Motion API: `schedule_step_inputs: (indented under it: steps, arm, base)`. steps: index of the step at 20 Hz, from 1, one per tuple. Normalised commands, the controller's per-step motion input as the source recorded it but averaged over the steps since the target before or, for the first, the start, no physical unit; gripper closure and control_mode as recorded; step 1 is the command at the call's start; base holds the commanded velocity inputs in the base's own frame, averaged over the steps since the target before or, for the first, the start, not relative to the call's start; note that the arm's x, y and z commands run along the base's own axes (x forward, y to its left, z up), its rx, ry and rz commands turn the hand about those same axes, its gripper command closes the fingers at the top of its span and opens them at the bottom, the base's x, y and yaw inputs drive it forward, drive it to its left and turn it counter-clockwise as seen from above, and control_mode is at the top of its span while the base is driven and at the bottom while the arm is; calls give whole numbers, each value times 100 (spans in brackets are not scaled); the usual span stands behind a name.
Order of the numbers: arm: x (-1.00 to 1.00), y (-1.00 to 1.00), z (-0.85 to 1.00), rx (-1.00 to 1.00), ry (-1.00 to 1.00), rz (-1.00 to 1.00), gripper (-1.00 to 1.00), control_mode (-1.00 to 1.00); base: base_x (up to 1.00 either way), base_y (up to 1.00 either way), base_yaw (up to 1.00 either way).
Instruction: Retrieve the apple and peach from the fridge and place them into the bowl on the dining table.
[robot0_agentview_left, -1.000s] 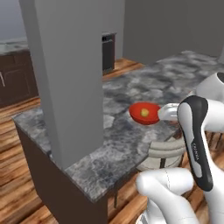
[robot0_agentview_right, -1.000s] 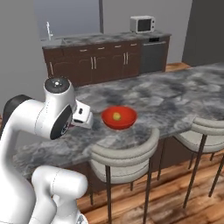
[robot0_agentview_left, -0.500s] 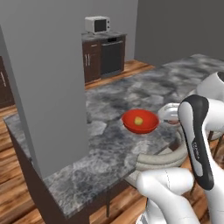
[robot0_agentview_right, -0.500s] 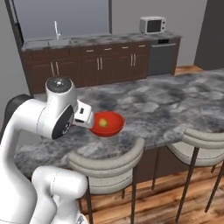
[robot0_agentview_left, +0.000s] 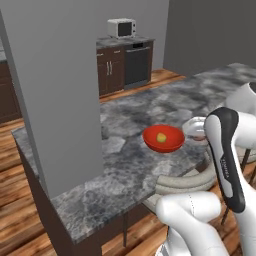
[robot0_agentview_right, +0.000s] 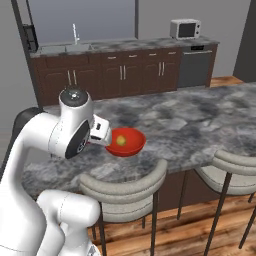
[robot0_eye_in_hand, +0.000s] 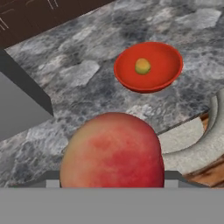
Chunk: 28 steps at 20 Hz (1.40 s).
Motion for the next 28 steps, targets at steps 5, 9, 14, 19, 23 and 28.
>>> schedule_step_inputs:
  steps: [5,9,14,19,23,28]
  arm:
    - [76,-84,-19,7,0,3,100,-100]
    - [86,-67,-27,4,0,0,100,-100]
    - [68,-9,-26,0,0,0,100,-100]
    - [45,34,-29,-5,0,-9,100,-100]
    - [36,44,-32,-10,0,-14,100,-100]
    - [27,33,-34,-10,0,-15,100,-100]
  base:
    - [0,0,0]
    - [0,0,0]
    - [0,0,0]
    - [0,0,0]
    - [0,0,0]
    - [0,0,0]
